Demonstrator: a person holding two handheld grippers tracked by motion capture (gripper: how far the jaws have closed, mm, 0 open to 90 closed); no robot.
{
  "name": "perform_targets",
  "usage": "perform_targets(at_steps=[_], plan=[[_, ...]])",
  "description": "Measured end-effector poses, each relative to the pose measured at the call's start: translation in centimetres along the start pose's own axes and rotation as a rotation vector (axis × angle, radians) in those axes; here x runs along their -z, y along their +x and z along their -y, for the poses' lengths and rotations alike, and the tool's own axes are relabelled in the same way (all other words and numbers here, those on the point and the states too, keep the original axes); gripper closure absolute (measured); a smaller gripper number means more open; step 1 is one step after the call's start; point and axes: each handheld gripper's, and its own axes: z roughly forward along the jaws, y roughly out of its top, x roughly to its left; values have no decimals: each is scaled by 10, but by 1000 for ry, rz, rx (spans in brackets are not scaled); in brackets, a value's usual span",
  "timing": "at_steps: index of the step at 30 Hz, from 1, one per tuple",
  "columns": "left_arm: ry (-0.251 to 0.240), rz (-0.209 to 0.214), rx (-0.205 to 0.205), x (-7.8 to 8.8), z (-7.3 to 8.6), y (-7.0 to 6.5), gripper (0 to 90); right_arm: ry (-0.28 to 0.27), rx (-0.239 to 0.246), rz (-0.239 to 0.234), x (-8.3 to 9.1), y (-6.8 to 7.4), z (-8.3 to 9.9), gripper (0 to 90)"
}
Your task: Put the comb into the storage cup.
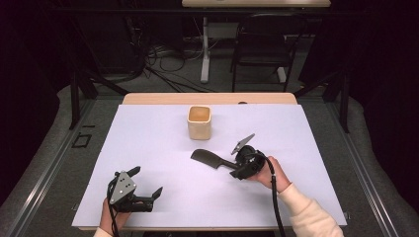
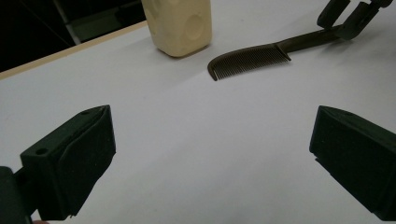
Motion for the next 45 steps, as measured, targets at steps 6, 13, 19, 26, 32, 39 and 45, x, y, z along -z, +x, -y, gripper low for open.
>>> perform_targets(at_steps=[6,13,19,26,32,39,45], plan=[[-1,0,2,0,0,0,3,19,26,12,1,-3,-9,319],[-2,3,3,0,0,0,3,38,40,7,0,-10,-24,177],[-1,4,5,0,0,0,3,64,52,4,-4,-15,-33,122],[-1,2,5,0,0,0,3,90,60,10,-11,-18,-41,60],[1,4,3,0,0,1,2,143,86,33,-19,-17,-47,47],[0,4,5,0,0,1,2,196,158,60,-26,-9,-57,274],[1,4,3,0,0,1,2,250,212,89,-30,-2,-65,470]])
